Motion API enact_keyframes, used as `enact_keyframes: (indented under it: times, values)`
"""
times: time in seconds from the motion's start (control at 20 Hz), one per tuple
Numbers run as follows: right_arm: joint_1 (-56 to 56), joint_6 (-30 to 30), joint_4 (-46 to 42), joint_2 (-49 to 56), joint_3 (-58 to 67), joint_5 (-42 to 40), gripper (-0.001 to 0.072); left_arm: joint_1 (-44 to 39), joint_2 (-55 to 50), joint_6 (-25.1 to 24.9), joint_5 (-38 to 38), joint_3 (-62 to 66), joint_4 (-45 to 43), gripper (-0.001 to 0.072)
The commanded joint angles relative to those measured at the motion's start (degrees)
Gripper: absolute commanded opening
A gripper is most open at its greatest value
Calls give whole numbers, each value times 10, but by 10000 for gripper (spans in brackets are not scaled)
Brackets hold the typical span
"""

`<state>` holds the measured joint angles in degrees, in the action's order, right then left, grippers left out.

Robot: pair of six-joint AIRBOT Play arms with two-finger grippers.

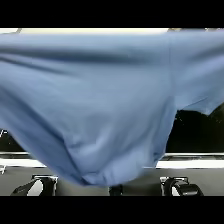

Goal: Fold the clothes and pants, and hang the long-sleeved shirts on hangers.

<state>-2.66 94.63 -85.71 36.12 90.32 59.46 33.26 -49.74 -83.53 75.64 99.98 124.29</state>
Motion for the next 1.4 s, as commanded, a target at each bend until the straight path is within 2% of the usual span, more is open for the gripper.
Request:
enact_keyframes:
  times: [0.0,0.15,0.25,0.35,0.45,0.6,0.75,0.8,0.85,0.95,1.05,1.1,1.25,1.35]
  values:
    - [0,46,34,64,0,64,30,-43,-6,4,28,-52,-7,18]
    - [0,46,97,200,-4,112,30,-117,-45,-7,-5,-166,-16,18]
    - [0,35,90,307,-5,86,30,-163,-82,-6,-90,-256,-50,18]
    - [0,36,82,409,-5,-2,30,-188,-135,-4,-196,-323,-60,18]
    - [0,52,101,489,-5,-110,30,-196,-202,-3,-254,-337,-59,18]
    - [0,61,167,568,-5,-255,30,-199,-292,-4,-302,-330,-36,18]
    - [0,90,192,617,-4,-296,31,-199,-357,-4,-317,-327,-32,18]
    - [0,97,196,628,-4,-284,33,-199,-371,-4,-317,-327,-32,18]
    - [0,98,197,632,-4,-267,78,-199,-381,-4,-317,-327,-32,18]
    - [6,97,199,628,0,-217,238,-197,-386,-5,-317,-327,-33,18]
    - [35,82,202,611,16,-120,358,-190,-385,-11,-304,-320,-33,18]
    - [57,42,198,593,16,-67,384,-187,-385,-17,-290,-312,-34,18]
    - [120,-93,144,536,9,112,363,-175,-385,-35,-236,-283,-35,18]
    - [161,-136,147,501,-36,209,363,-168,-385,-35,-201,-267,-34,18]
